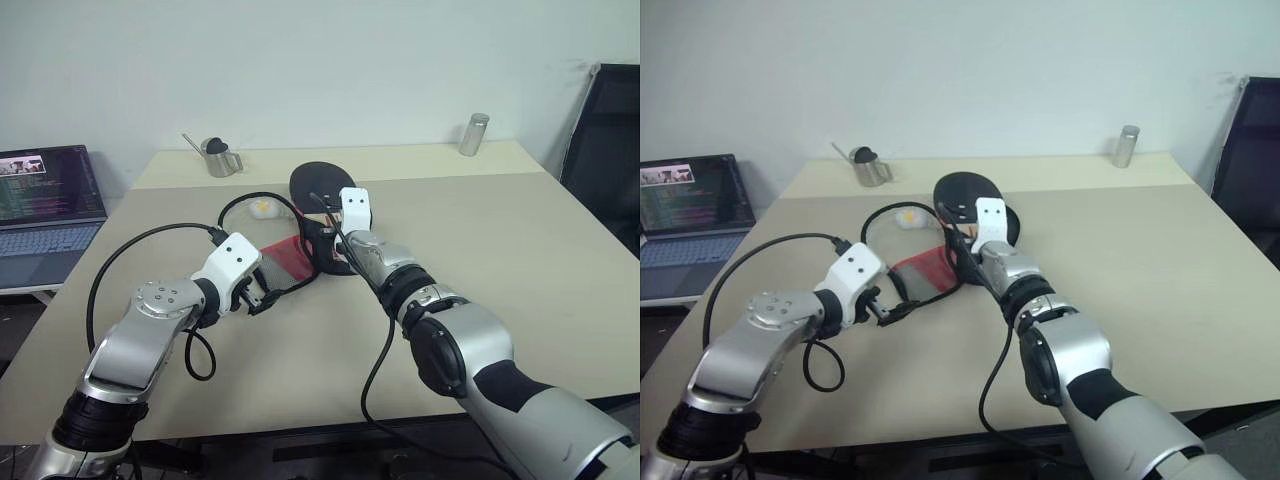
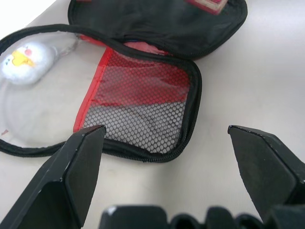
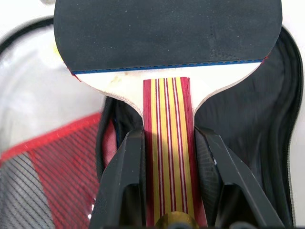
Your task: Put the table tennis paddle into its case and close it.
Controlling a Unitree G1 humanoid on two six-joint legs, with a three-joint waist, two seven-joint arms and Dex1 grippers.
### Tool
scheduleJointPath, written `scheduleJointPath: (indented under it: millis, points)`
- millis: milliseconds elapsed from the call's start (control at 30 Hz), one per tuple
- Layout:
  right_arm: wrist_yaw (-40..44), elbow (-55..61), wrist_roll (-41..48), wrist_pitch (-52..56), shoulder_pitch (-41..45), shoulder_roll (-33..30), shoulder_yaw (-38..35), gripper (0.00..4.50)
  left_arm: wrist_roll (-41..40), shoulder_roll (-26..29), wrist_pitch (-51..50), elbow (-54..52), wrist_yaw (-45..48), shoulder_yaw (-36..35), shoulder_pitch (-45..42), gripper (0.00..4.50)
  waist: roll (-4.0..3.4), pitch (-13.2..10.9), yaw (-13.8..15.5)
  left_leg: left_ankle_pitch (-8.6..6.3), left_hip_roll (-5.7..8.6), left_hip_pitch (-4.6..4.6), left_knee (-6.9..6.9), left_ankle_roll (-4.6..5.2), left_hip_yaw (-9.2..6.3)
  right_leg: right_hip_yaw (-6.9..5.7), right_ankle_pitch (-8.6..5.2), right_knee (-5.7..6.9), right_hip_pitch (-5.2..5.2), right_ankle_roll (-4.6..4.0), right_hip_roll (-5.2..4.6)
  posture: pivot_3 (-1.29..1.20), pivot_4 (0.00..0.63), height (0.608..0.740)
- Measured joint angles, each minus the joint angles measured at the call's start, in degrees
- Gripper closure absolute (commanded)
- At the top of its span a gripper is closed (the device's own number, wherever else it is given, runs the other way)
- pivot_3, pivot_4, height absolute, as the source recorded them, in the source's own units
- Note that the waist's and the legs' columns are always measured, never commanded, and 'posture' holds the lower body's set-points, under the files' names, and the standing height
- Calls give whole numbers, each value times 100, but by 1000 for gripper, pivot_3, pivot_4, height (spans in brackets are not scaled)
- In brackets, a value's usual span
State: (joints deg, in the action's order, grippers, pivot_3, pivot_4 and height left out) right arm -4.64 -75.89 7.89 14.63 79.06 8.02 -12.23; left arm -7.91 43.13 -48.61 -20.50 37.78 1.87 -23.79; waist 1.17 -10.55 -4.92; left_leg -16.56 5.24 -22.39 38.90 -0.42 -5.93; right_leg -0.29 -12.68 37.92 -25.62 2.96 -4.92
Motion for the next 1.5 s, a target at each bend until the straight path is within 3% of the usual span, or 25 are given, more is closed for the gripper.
scheduleJointPath:
  millis: [633, 1000, 1500]
  points:
    - [-162, -154, -95, -17, -200, 33, -9, 3447, 2, 55, -159, -327, -165, -82, 119, 0, 0, 0, -7, 2, -1, 2, 0, -2, 3, 7, -1, 6, -2, -1, 2, 0, 150, 740]
    - [-17, -150, -114, -16, -123, 20, -16, 28, 3, 56, -192, -377, -220, -126, 122, 0, 0, 0, -6, 3, -1, 2, 0, -3, 3, 7, 0, 7, -2, -1, 2, 0, 150, 740]
    - [399, 583, -48, 806, 44, -189, 167, 28, 19, -29, 41, -99, -215, 131, -71, 0, 1, 1, 5, 3, 0, 2, 1, -3, 2, 6, -1, 7, -1, -1, 2, 0, 150, 740]
